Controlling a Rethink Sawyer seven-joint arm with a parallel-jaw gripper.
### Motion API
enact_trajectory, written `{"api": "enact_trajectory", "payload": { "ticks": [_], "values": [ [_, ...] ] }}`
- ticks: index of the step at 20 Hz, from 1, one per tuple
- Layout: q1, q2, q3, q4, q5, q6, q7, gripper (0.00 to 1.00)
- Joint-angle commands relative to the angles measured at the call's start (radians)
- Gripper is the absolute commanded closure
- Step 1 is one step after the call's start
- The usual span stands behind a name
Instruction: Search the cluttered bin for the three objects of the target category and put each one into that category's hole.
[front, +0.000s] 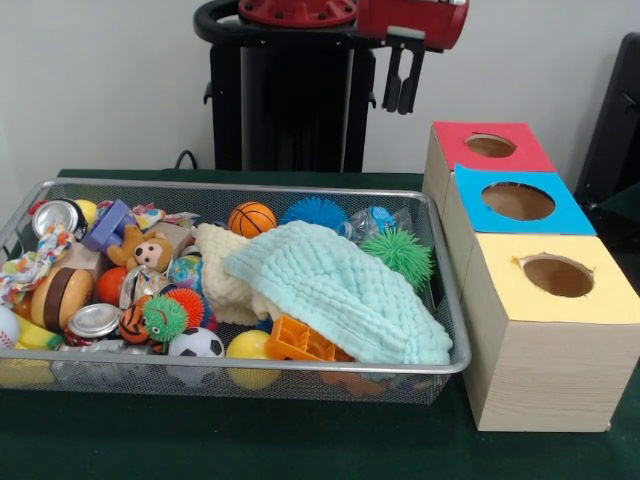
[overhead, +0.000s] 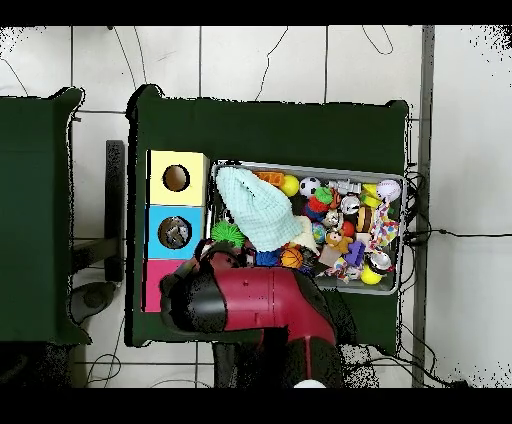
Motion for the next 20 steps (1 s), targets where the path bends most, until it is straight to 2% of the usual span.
{"api": "enact_trajectory", "payload": {
  "ticks": [1,7,10,15,18,20],
  "values": [
    [-0.057,0.057,0.167,-0.01,-0.098,0.071,-0.209,1.0],
    [-0.052,0.045,0.157,0.01,-0.13,0.115,-0.159,1.0],
    [-0.072,0.022,0.166,0.05,-0.13,0.116,-0.154,1.0],
    [-0.118,-0.108,0.156,0.164,-0.113,0.169,-0.2,1.0],
    [-0.179,-0.185,0.167,0.25,-0.102,0.157,-0.242,1.0],
    [-0.247,-0.228,0.197,0.307,-0.08,0.147,-0.291,1.0]
  ]
}}
